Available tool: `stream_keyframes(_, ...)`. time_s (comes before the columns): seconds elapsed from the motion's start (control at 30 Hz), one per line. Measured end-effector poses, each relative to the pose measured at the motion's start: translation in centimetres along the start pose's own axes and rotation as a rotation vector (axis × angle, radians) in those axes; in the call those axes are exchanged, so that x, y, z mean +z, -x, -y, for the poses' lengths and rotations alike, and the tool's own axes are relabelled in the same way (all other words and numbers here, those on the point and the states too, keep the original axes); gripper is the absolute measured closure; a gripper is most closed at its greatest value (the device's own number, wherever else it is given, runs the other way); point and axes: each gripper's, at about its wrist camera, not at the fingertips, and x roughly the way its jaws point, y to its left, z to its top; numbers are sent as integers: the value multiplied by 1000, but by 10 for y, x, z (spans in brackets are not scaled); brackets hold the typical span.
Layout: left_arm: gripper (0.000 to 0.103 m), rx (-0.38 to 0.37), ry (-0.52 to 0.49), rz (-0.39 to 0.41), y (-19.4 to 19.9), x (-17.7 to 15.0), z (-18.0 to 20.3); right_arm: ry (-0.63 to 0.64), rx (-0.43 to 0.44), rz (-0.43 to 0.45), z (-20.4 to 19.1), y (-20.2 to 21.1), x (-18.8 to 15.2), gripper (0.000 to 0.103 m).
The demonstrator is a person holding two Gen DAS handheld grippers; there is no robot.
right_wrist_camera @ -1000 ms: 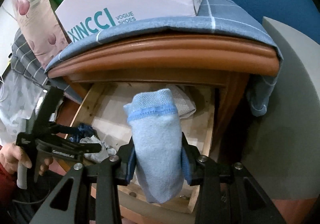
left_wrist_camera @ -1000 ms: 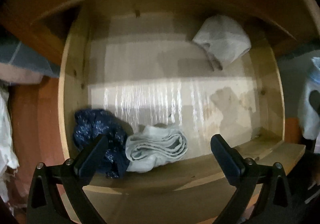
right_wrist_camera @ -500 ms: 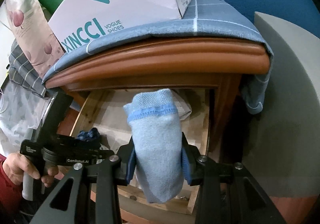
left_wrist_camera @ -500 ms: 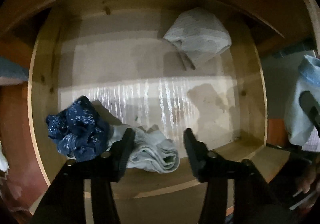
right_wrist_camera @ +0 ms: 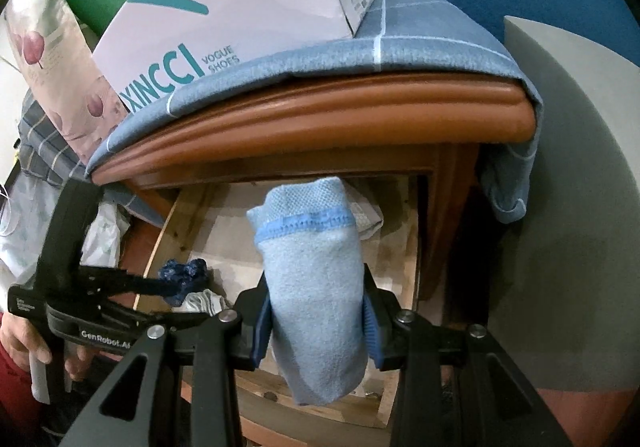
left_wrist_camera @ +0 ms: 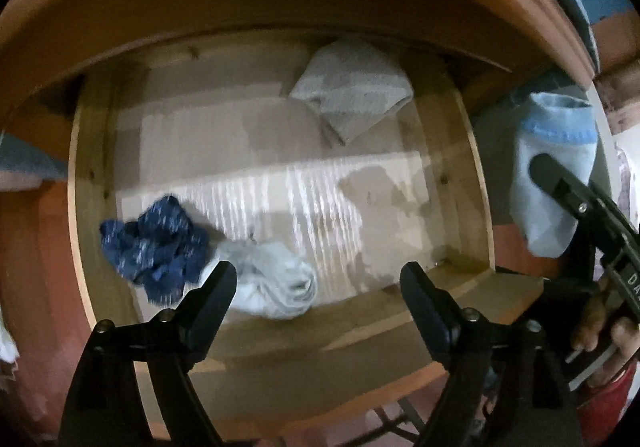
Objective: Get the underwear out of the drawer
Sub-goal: 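Grasp the grey rolled sock with the left tool while the right tool holds the blue sock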
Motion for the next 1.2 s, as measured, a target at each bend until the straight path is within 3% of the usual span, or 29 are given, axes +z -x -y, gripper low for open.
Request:
stream_keyframes(0.13, 19, -41, 122, -71, -18, -5, -10, -1, 19, 7, -1, 2, 1, 65)
stream_keyframes(0.23, 19, -32, 235, -80, -26, -4, -18, -5, 33, 10, 0, 5, 1, 65)
stream_keyframes(0.47, 21, 5, 429, -82, -47, 5, -24, -38, 62, 45, 9, 16, 1, 65)
stream_keyframes(0.67, 22, 96, 498, -119, -64, 6, -26, -73, 73, 63, 20, 23, 2, 65)
stream_keyframes(0.77, 34, 133, 523, -112, -66, 7, -27, -89, 78, 68, 23, 24, 3, 65)
stream_keyframes(0.83, 56, 184, 533, -122, -67, 8, -28, -100, 85, 69, 25, 24, 4, 65)
stream_keyframes(1.03, 77, 156, 558, -107, -56, 3, -36, -108, 96, 73, 25, 26, 4, 65)
stream_keyframes(1.2, 81, 101, 560, -77, -41, -5, -39, -121, 103, 79, 28, 28, 5, 65)
